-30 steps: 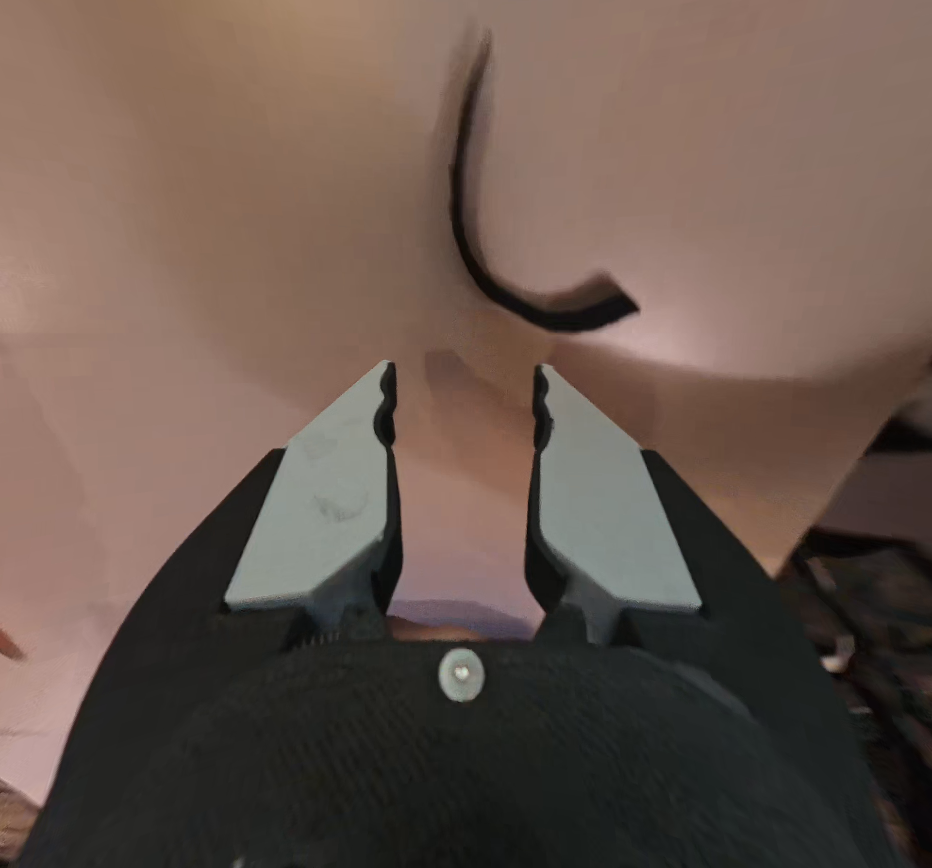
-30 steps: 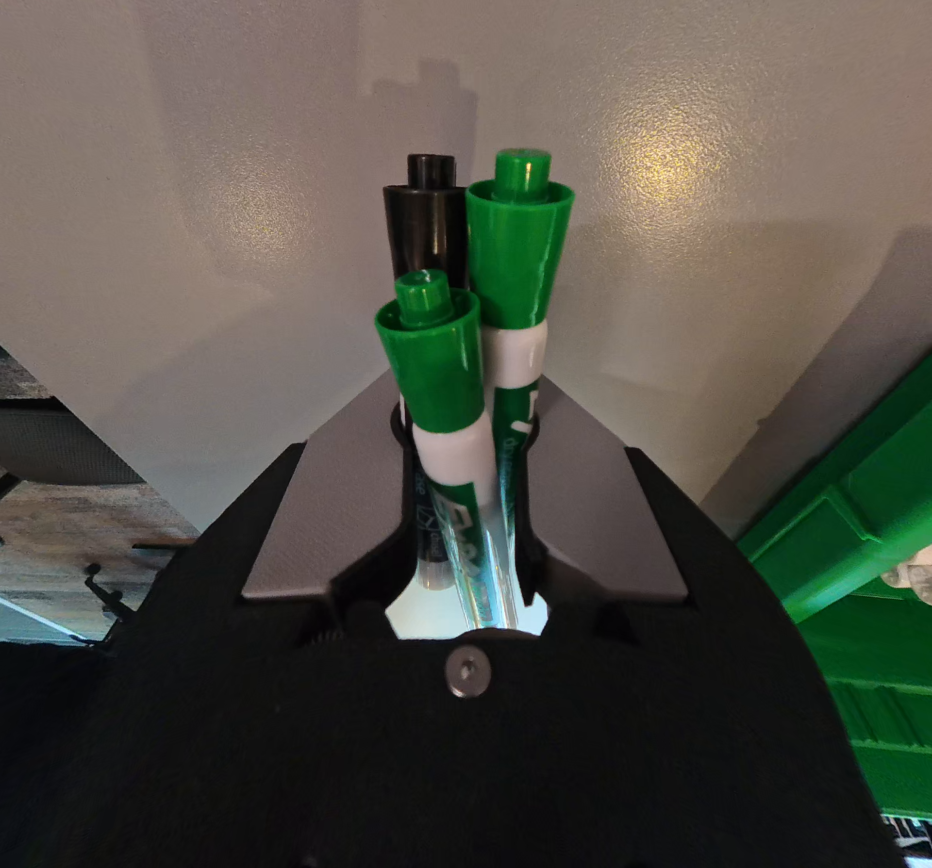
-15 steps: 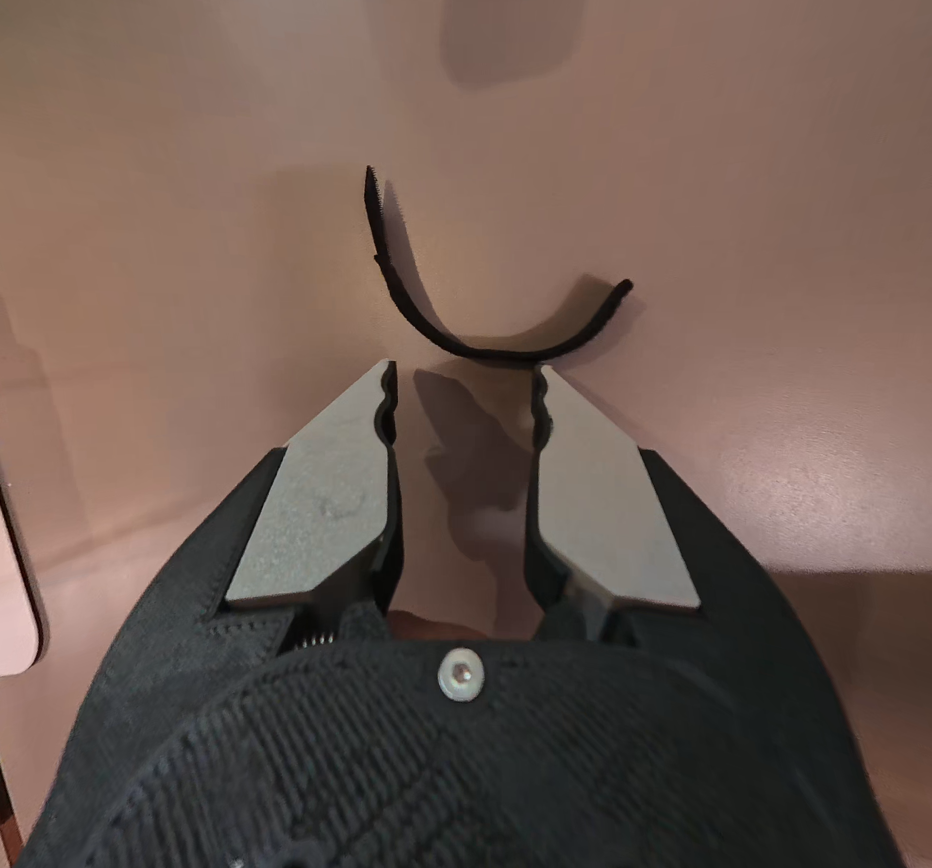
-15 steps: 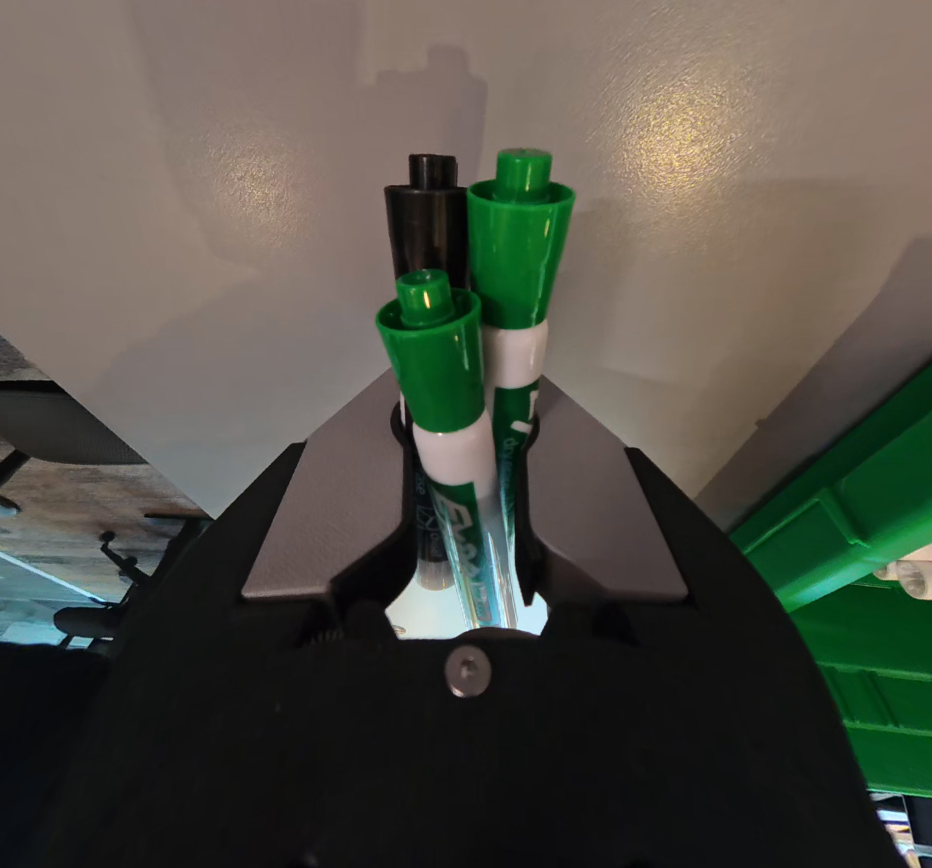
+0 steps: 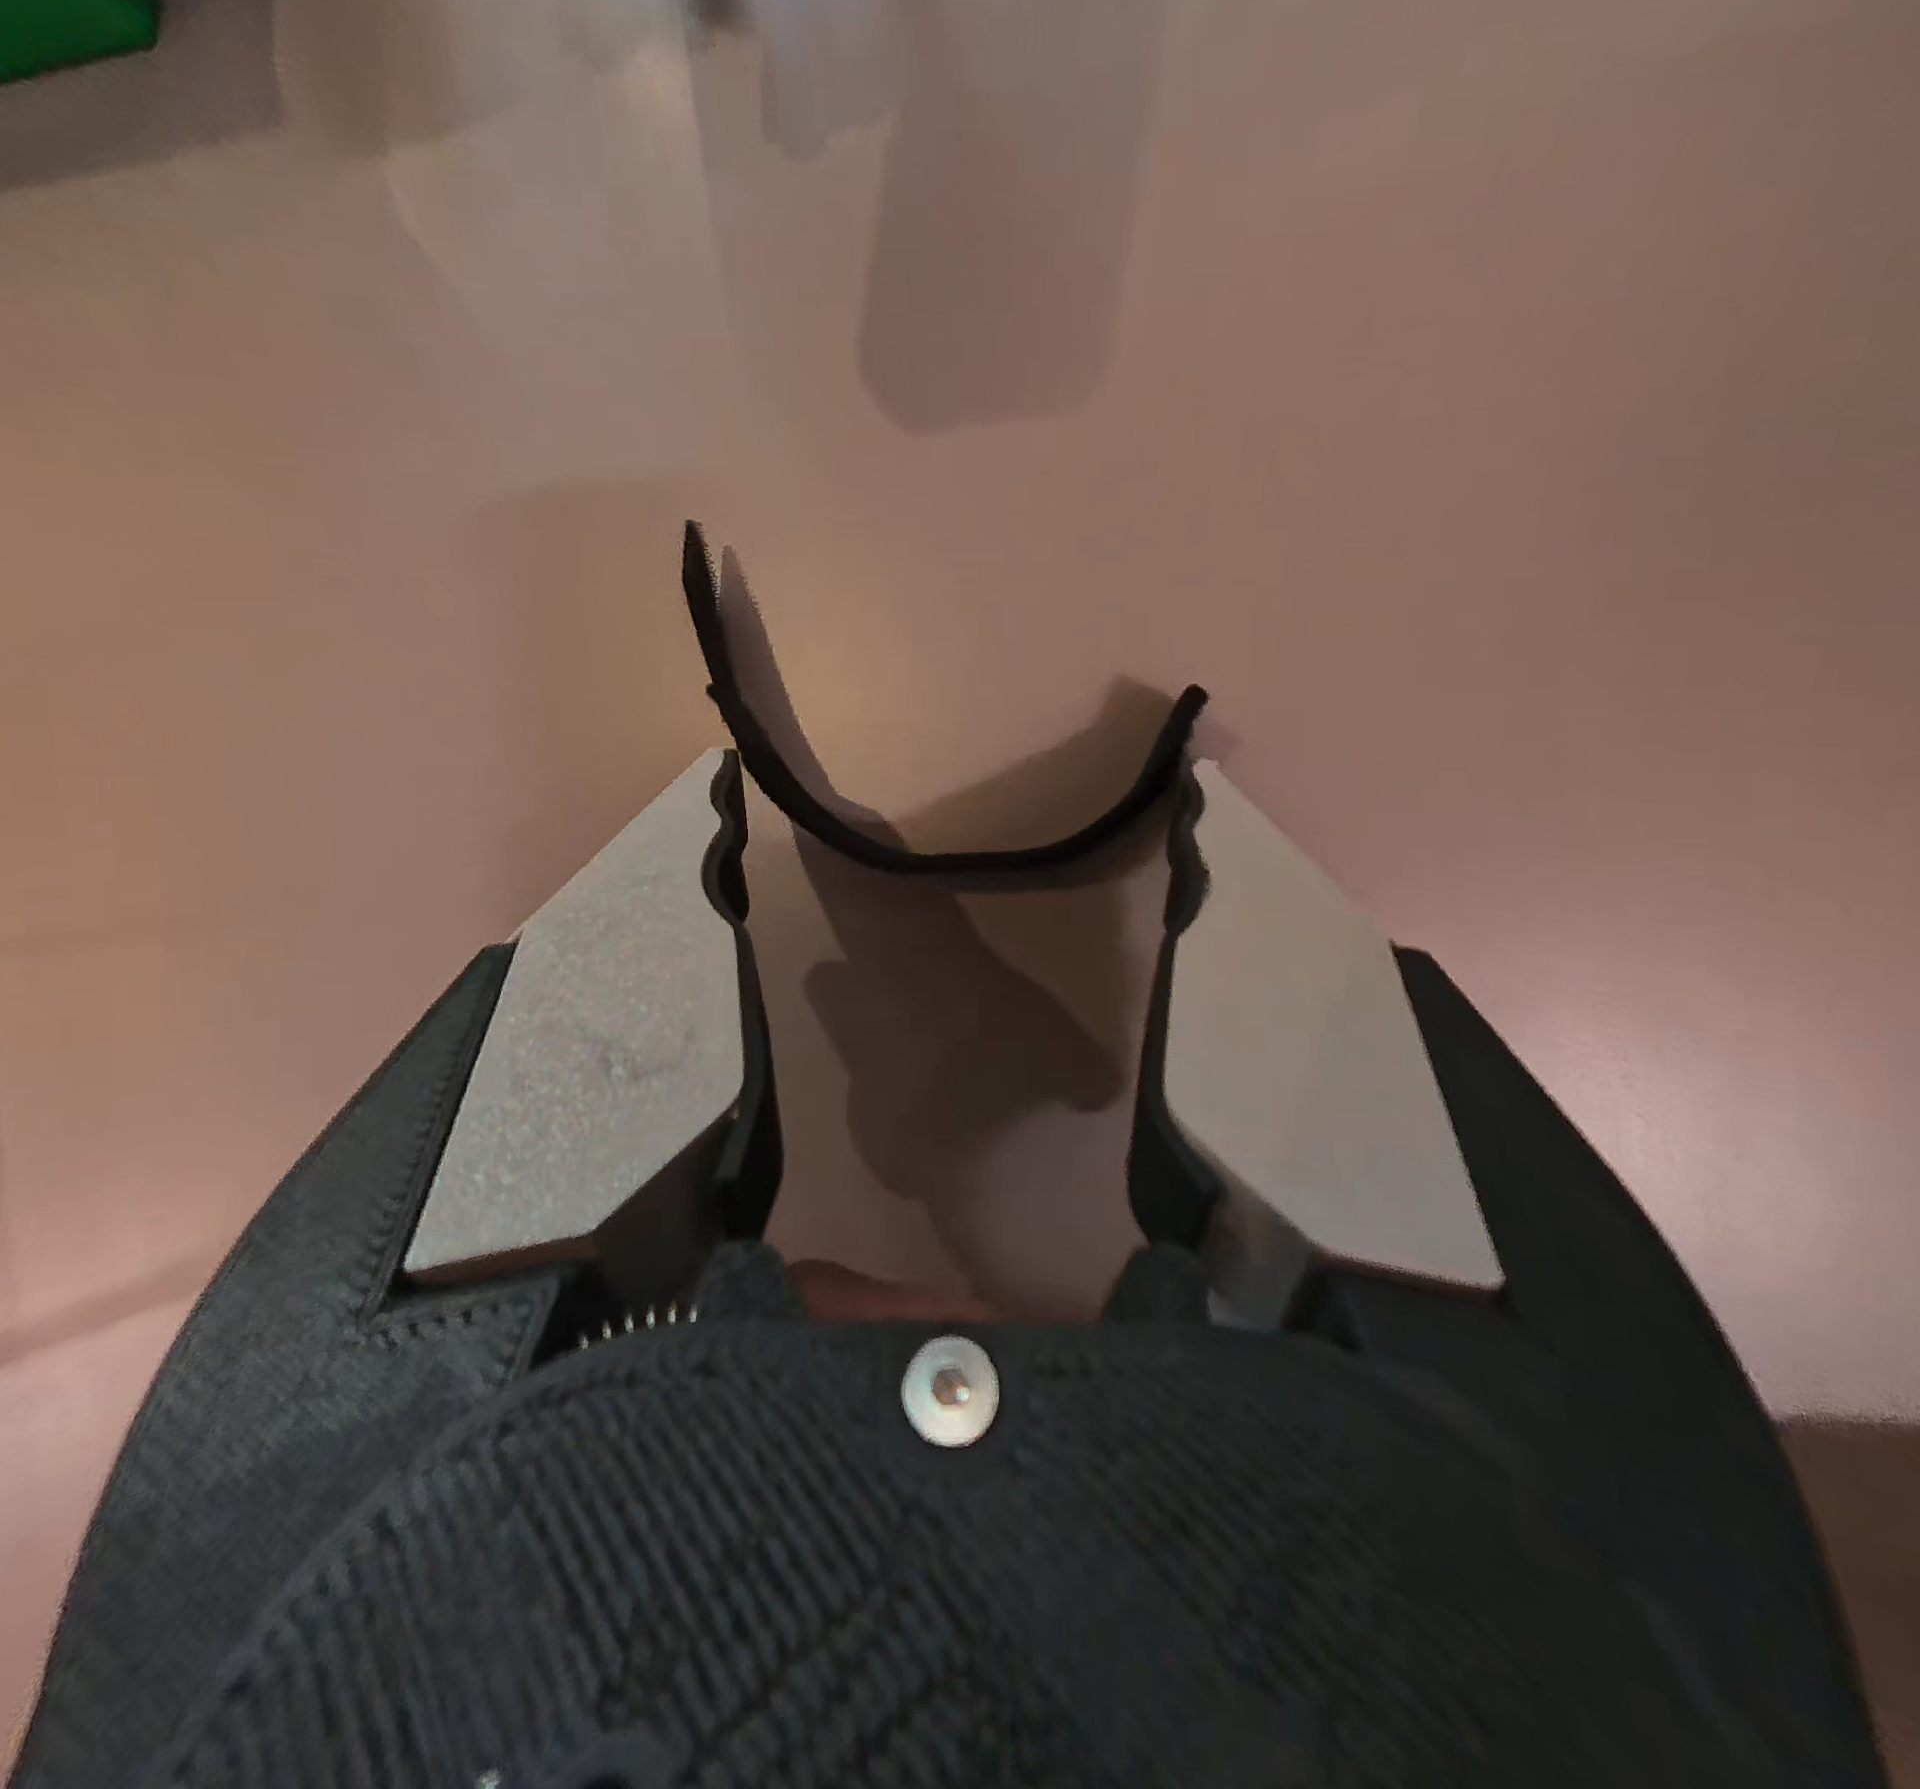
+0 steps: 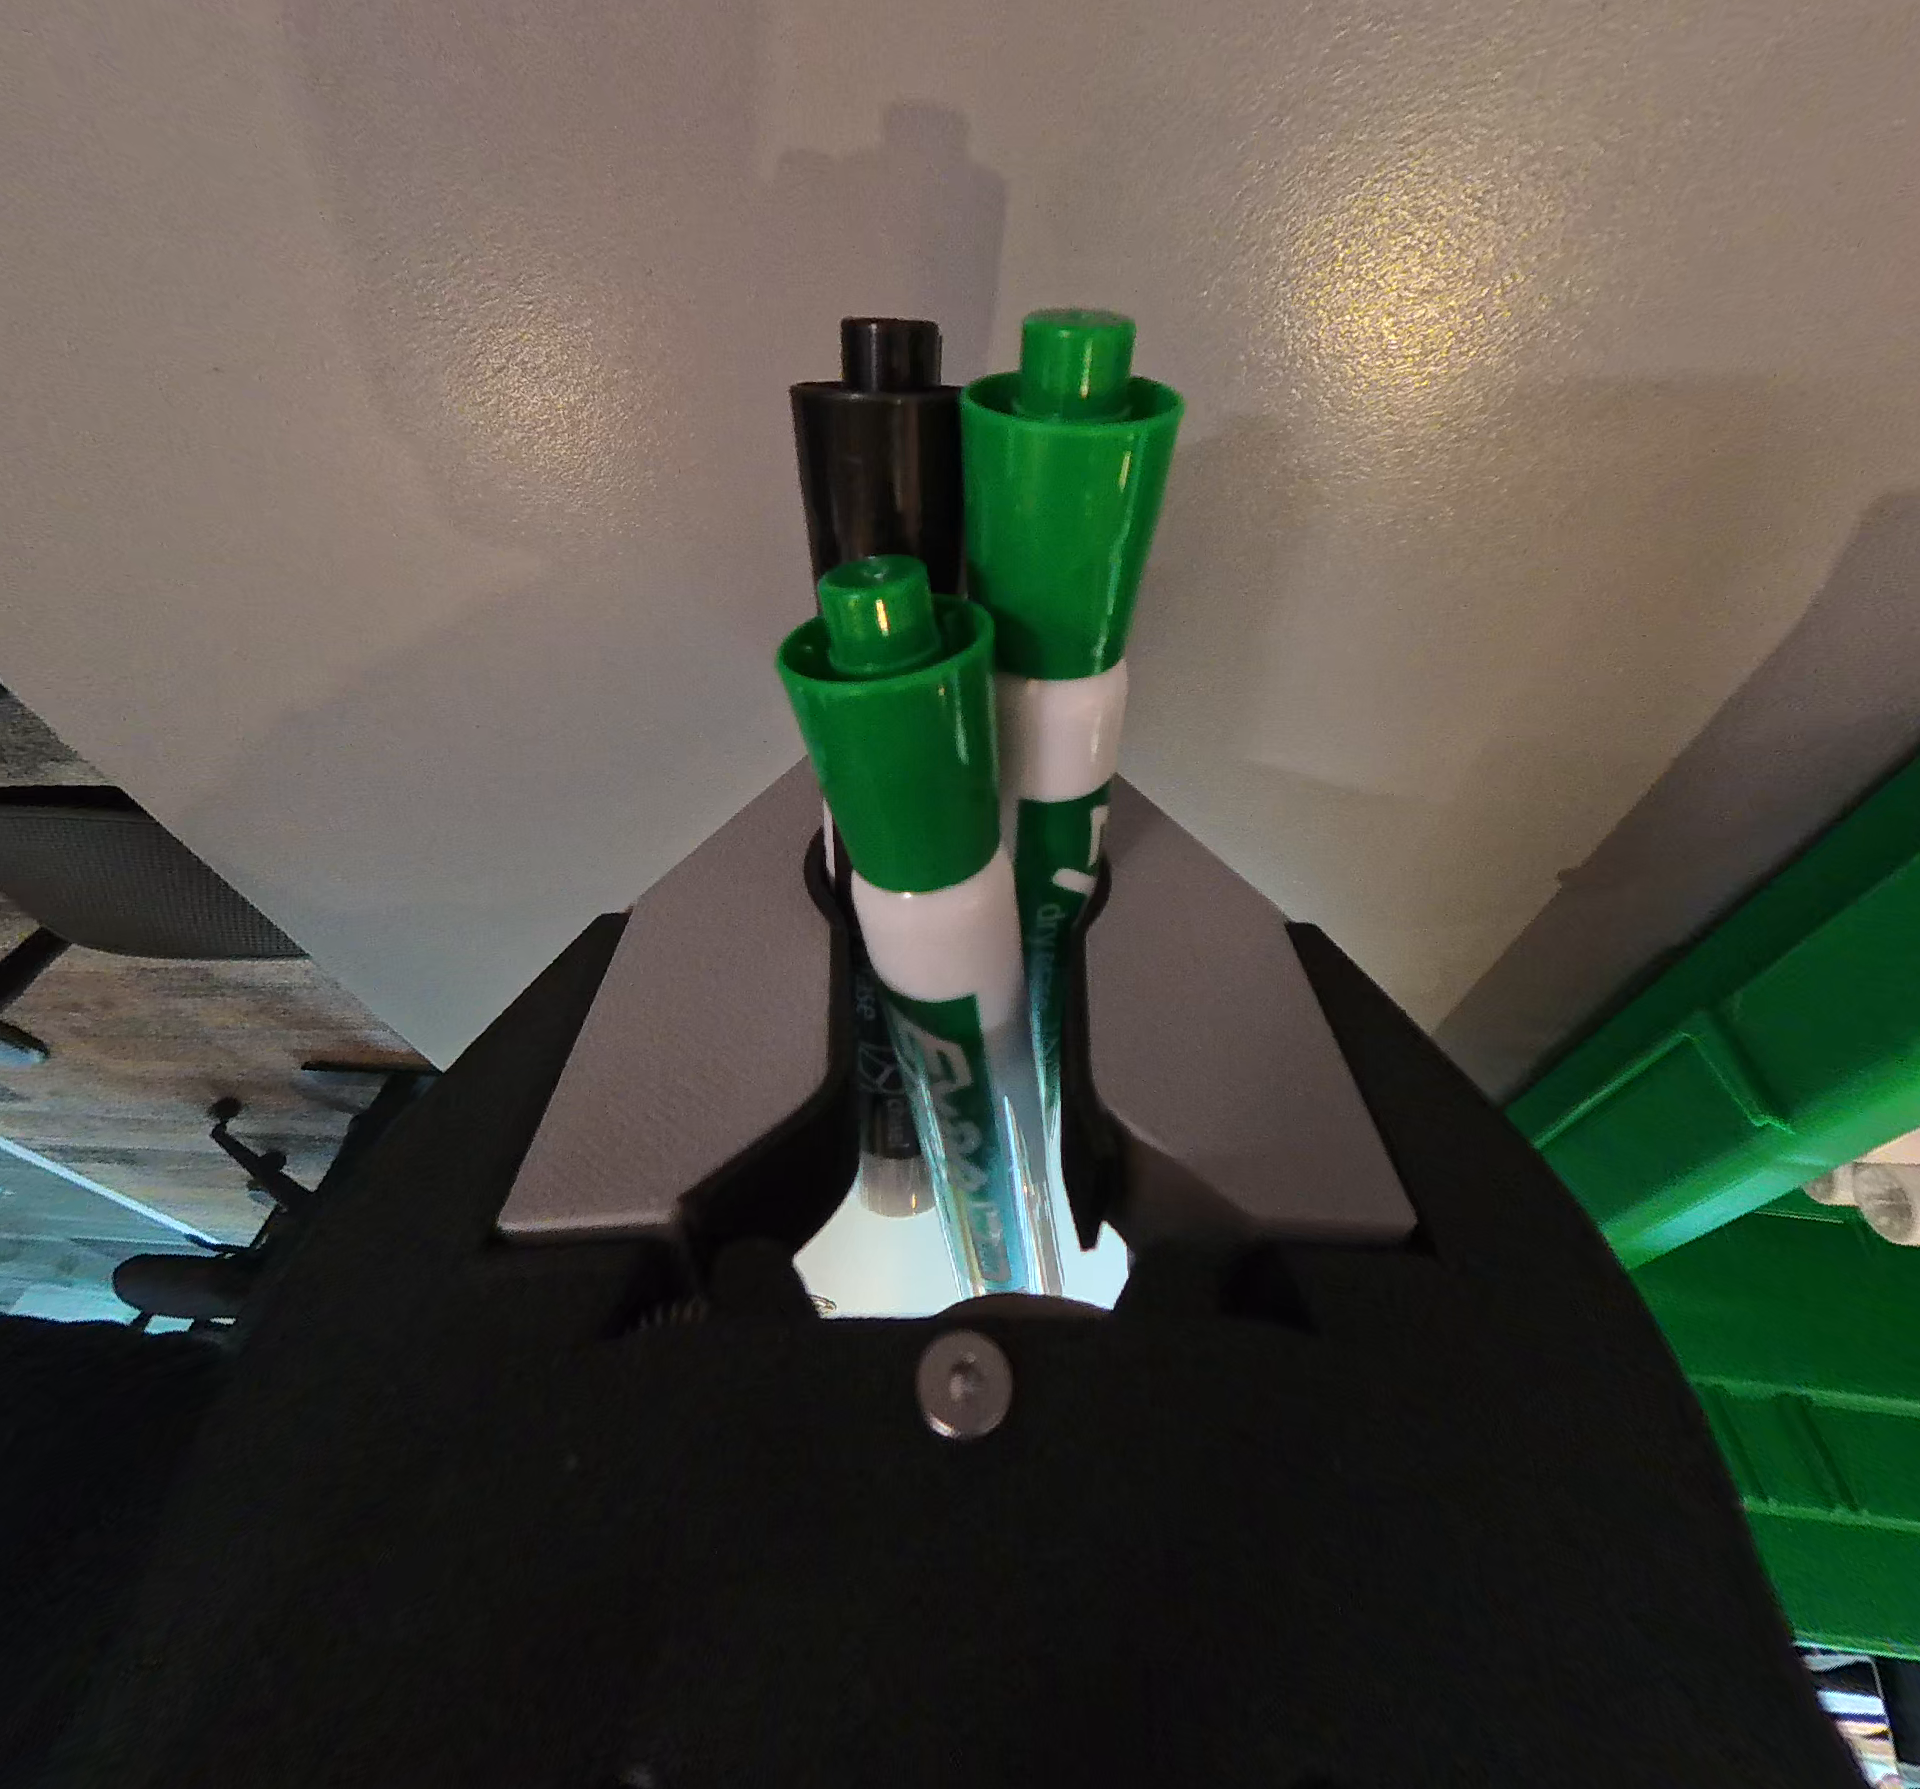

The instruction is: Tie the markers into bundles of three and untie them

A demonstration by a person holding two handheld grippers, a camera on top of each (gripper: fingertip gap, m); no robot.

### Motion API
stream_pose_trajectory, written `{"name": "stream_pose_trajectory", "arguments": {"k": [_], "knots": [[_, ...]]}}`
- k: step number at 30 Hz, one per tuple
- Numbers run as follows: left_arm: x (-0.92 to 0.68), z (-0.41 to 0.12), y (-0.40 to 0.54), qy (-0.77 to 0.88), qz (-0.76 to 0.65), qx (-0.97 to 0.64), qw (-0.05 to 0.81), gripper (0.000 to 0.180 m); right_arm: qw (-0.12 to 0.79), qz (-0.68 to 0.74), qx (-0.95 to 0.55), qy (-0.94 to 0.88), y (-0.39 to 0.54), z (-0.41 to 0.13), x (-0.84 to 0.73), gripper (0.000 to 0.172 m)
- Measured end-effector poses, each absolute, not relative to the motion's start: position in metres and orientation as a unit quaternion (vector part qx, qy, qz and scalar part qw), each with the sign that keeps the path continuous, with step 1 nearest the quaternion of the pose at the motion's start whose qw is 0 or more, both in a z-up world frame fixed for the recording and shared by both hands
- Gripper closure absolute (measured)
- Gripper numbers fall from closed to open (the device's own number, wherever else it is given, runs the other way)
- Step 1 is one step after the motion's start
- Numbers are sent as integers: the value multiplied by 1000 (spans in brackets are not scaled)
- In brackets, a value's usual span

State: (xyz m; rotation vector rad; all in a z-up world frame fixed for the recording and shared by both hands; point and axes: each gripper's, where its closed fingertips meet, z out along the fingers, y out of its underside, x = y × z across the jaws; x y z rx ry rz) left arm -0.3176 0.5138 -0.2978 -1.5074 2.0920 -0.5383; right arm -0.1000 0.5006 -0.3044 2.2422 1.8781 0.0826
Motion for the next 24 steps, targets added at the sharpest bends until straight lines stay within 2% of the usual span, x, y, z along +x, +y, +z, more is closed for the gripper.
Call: {"name": "stream_pose_trajectory", "arguments": {"k": [5, 11, 24], "knots": [[-306, -298, 520, 752, -211, -564, 268, 106, 106, 31, 762, 639, 501, -305, -100, 135], [-296, -300, 519, 718, -265, -582, 276, 124, 104, 29, 762, 639, 501, -305, -100, 135], [-292, -297, 530, 692, -262, -590, 323, 133, 87, 7, 745, 661, 497, -305, -120, 135]]}}
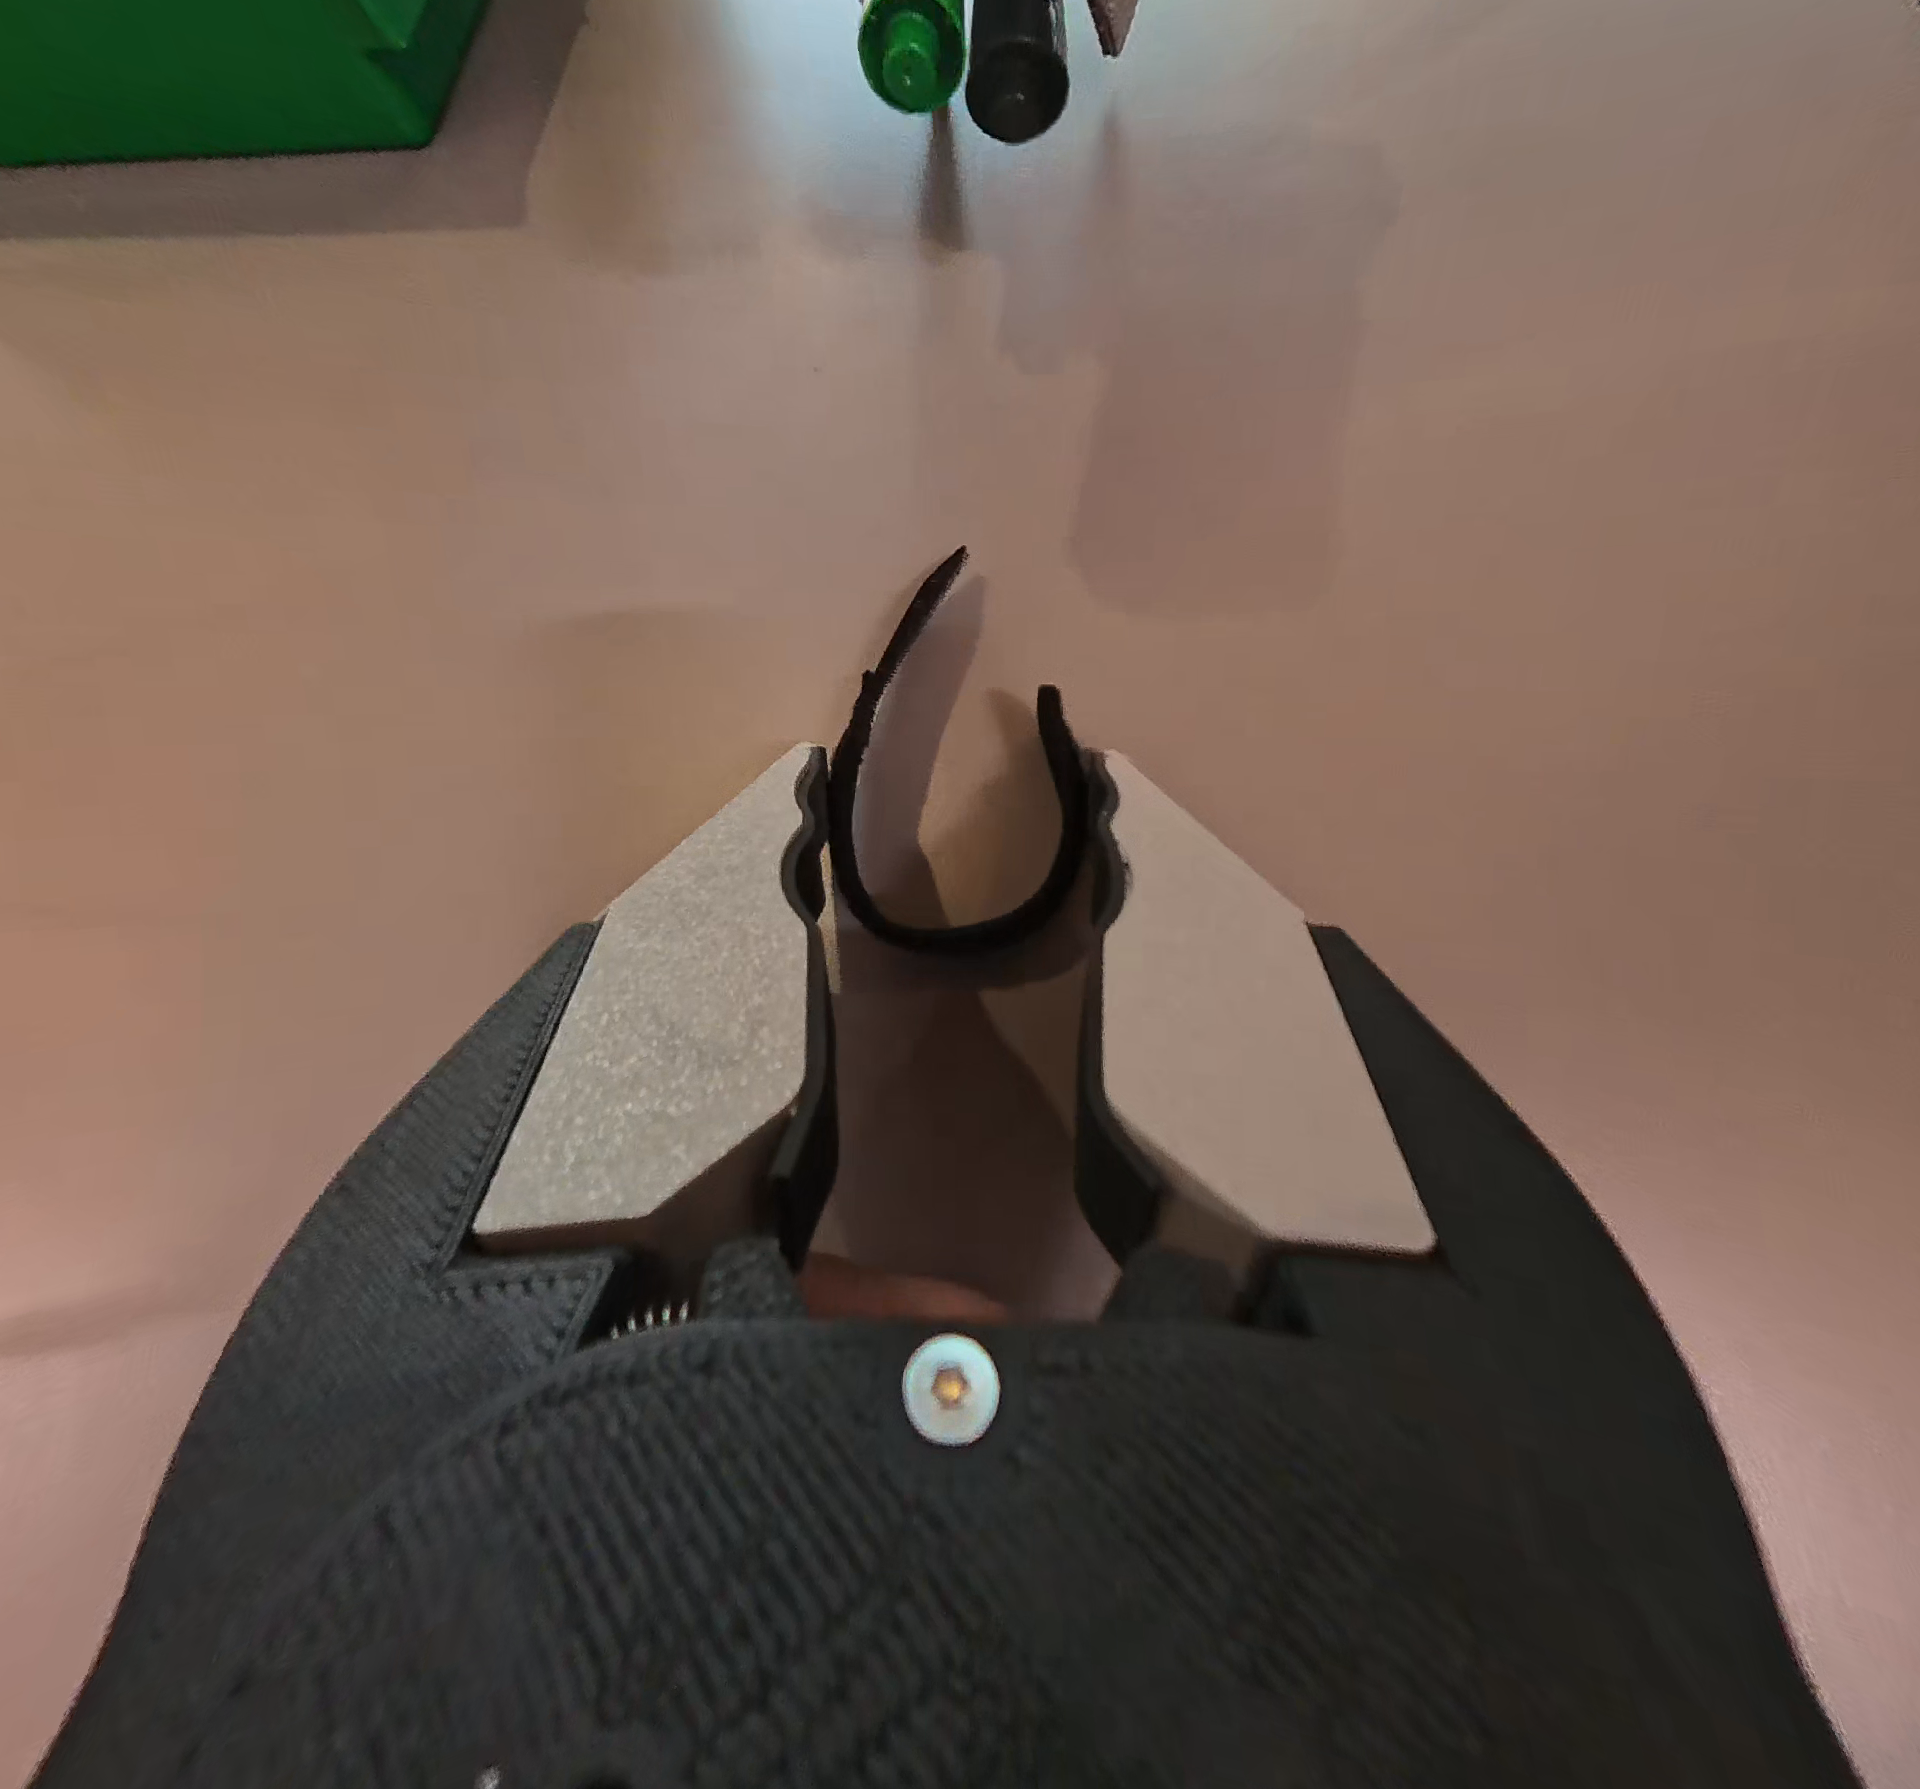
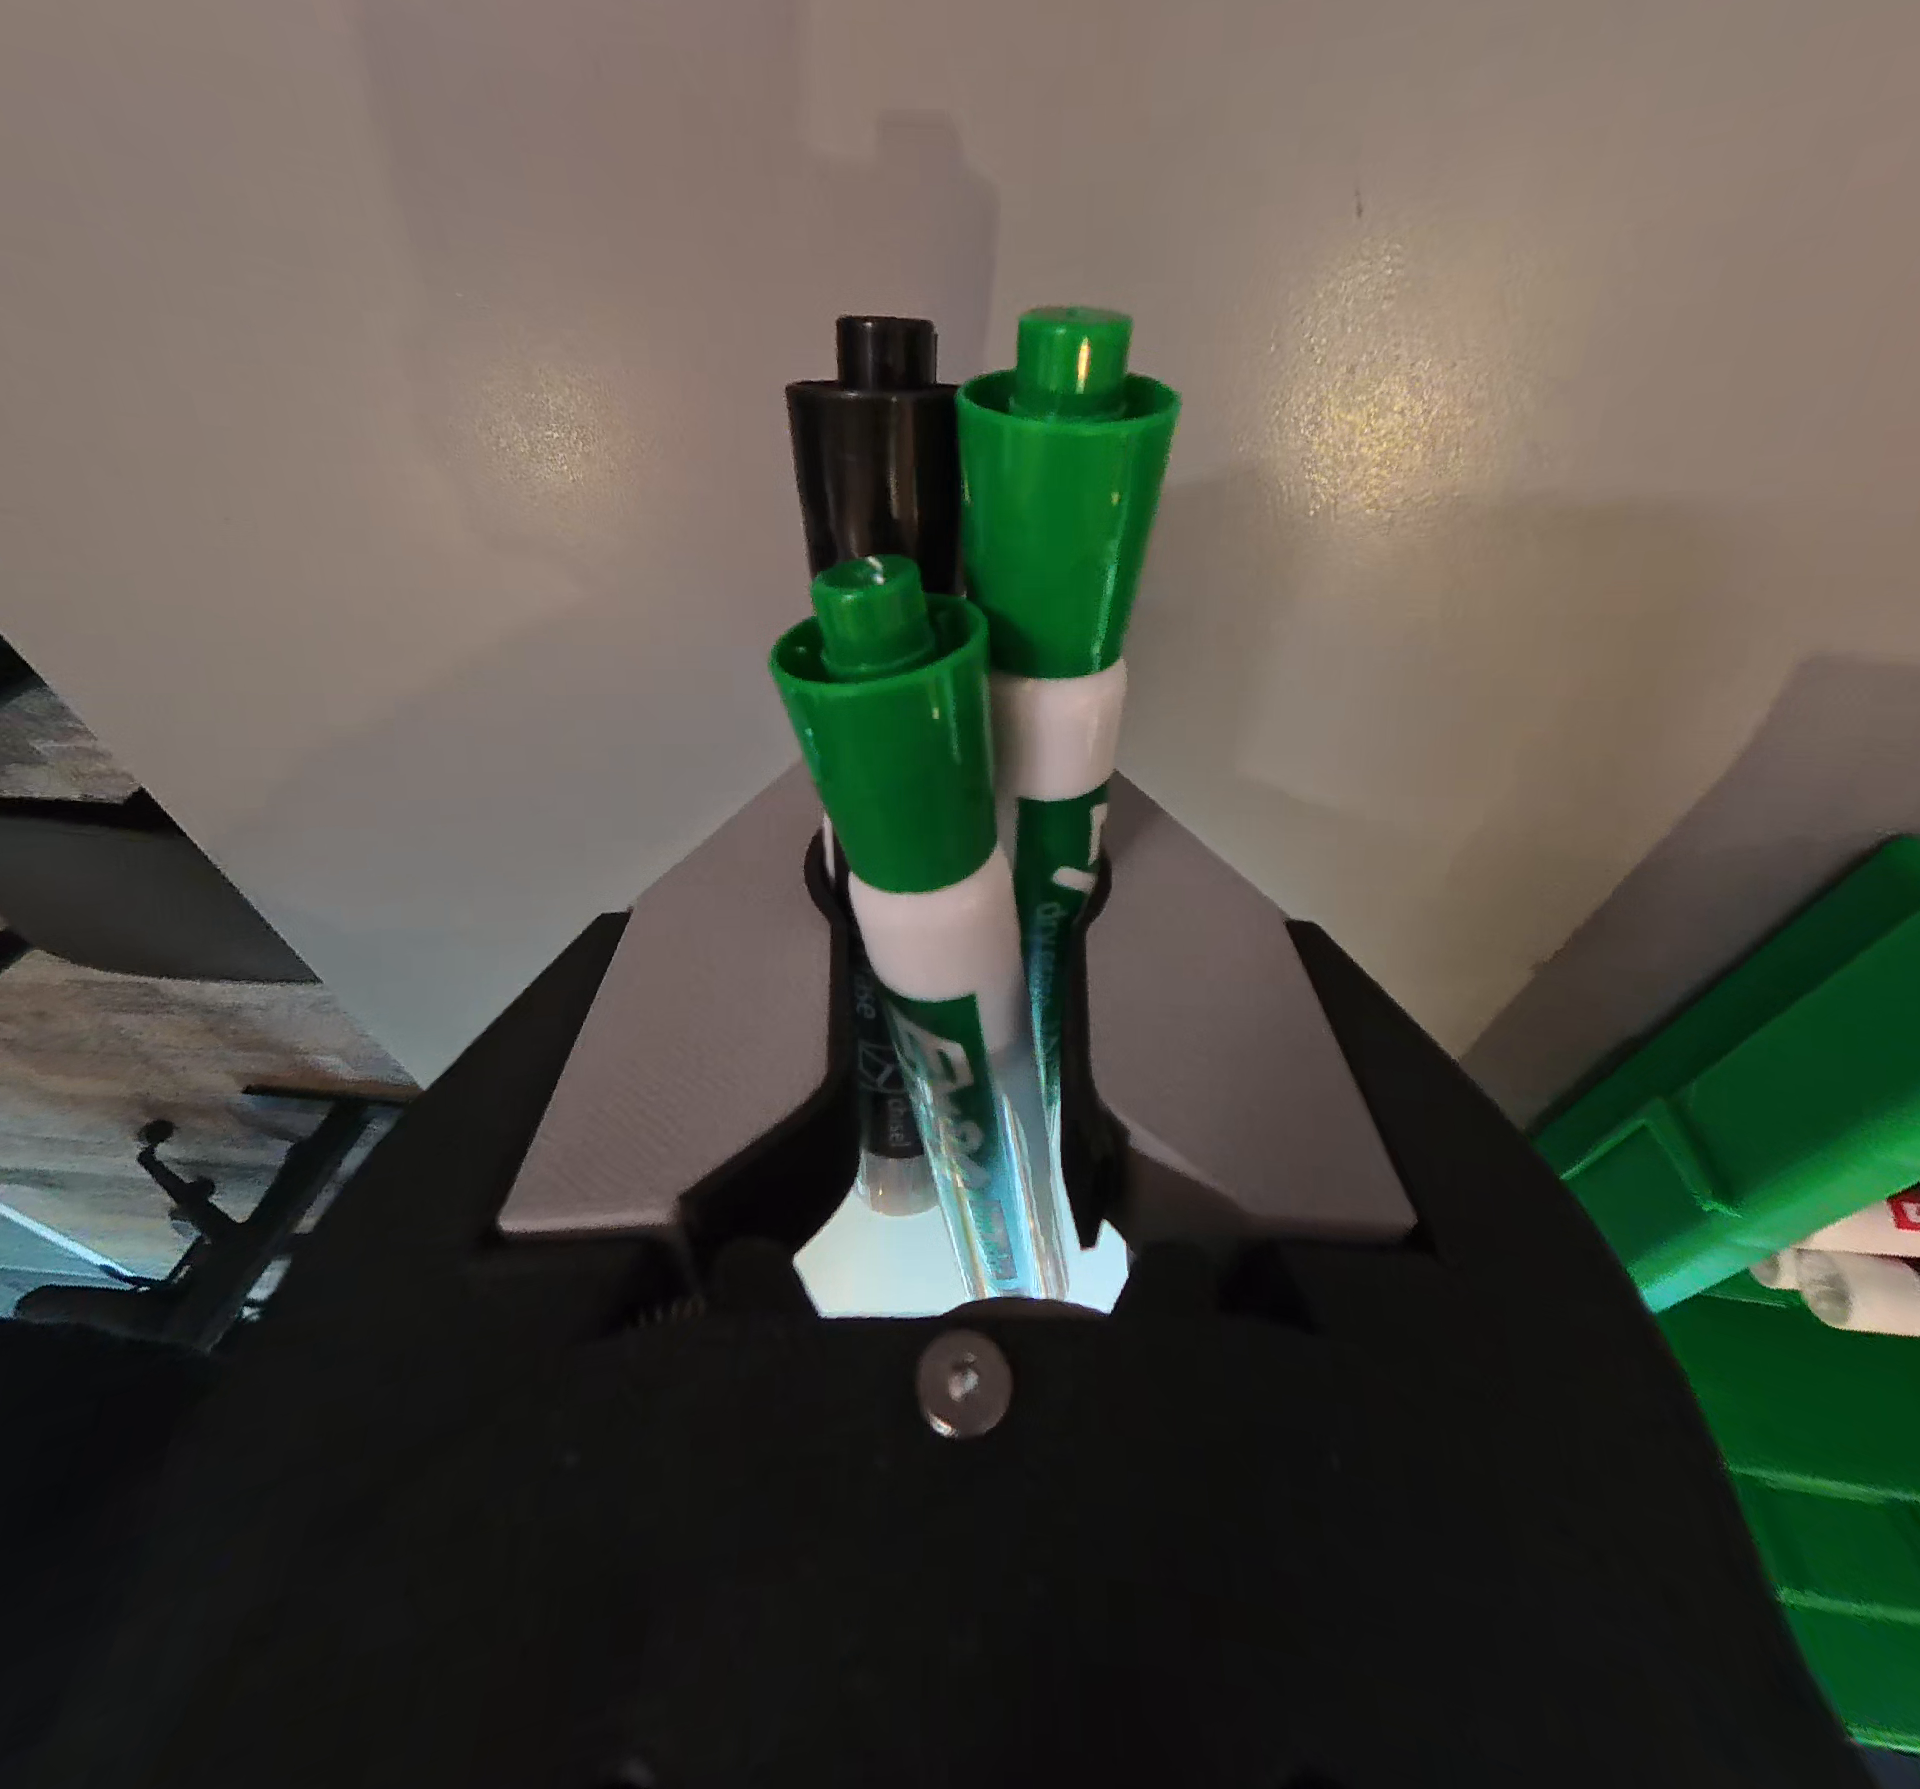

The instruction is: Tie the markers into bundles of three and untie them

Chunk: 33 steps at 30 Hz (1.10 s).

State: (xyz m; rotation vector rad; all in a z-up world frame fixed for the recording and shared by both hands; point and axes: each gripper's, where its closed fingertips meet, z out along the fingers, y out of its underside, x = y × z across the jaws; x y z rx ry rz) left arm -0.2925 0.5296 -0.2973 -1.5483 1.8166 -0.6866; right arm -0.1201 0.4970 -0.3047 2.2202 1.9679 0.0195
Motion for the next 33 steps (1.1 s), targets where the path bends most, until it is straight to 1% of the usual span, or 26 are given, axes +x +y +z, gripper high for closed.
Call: {"name": "stream_pose_trajectory", "arguments": {"k": [6, 11, 17, 24, 29, 33], "knots": [[-285, -289, 534, 672, -268, -595, 350, 136, 74, 7, 735, 674, 496, -302, -134, 135], [-276, -274, 536, 647, -300, -591, 377, 135, 48, -12, 733, 679, 496, -291, -148, 135], [-265, -237, 535, 584, -374, -562, 451, 134, 27, -27, 723, 690, 491, -275, -165, 135], [-261, -207, 524, 541, -429, -512, 511, 130, 13, -32, 717, 697, 491, -260, -180, 135], [-255, -204, 513, 546, -441, -492, 514, 129, 11, -31, 715, 699, 492, -252, -185, 135], [-252, -199, 505, 546, -454, -473, 522, 124, 8, -27, 715, 699, 494, -247, -187, 135]]}}
